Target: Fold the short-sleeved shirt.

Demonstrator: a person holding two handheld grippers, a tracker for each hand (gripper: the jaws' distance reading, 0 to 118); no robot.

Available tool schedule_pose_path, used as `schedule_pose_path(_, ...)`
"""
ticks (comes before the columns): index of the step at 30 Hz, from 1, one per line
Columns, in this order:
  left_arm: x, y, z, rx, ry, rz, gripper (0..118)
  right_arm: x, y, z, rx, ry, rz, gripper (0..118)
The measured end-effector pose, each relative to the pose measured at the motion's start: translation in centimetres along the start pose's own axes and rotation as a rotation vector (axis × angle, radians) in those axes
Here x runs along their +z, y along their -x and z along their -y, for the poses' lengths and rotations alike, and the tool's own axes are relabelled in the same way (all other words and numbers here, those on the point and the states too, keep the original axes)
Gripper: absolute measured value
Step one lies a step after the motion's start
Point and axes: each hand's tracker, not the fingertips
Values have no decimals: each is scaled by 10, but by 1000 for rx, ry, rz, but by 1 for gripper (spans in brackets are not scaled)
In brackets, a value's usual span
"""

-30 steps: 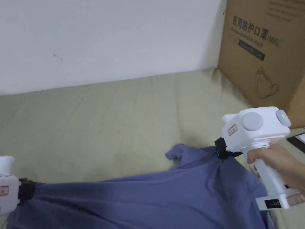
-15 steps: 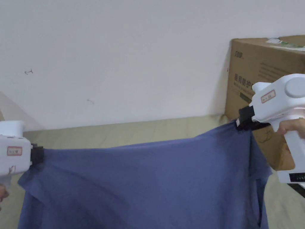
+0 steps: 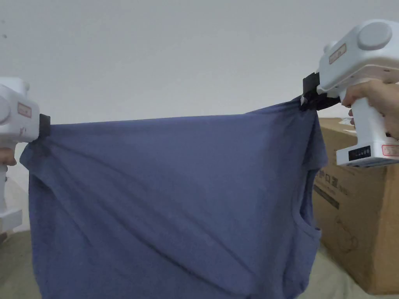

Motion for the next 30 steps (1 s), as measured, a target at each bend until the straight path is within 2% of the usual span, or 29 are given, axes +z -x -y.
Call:
schedule_pose_path(2, -14, 3, -15, -8, -7, -19, 0, -5, 5, -17, -2, -15, -7, 5)
schedule_pose_path(7, -39, 16, -49, 71, -67, -25, 0, -16, 23, -54, 15, -87, -17, 5)
schedule_pose_path(8, -41, 17, -54, 112, -89, -46, 0, -16, 25, -58, -3, -111, -30, 5)
schedule_pose_path(9, -44, 17, -59, 88, -79, -29, 0, -18, 28, -60, -24, -120, -36, 5)
schedule_pose_path(10, -44, 15, -59, 72, -89, -38, 0, -20, 31, -61, -13, -109, -35, 5)
schedule_pose_path(12, -50, 13, -53, 21, -108, -64, 0, -28, 37, -55, 63, -107, -20, 5)
schedule_pose_path(14, -60, 15, -38, 25, -93, -61, 0, -41, 38, -43, 59, -96, -12, 5)
schedule_pose_path(16, -78, 17, -15, 58, -27, -53, 0, -62, 35, -26, 42, -43, -18, 5)
schedule_pose_path(18, -98, 18, 17, 61, 32, -30, 0, -86, 31, 0, 61, 15, -5, 5)
schedule_pose_path(21, -128, 12, 78, 24, 130, -56, 0, -129, 21, 50, 62, 109, 10, 5)
schedule_pose_path(23, -148, 6, 123, -16, 195, -58, 0, -159, 13, 85, 34, 178, 15, 5)
schedule_pose_path(30, -203, -19, 300, 16, 501, -30, 0, -273, -23, 258, 36, 452, 85, 5)
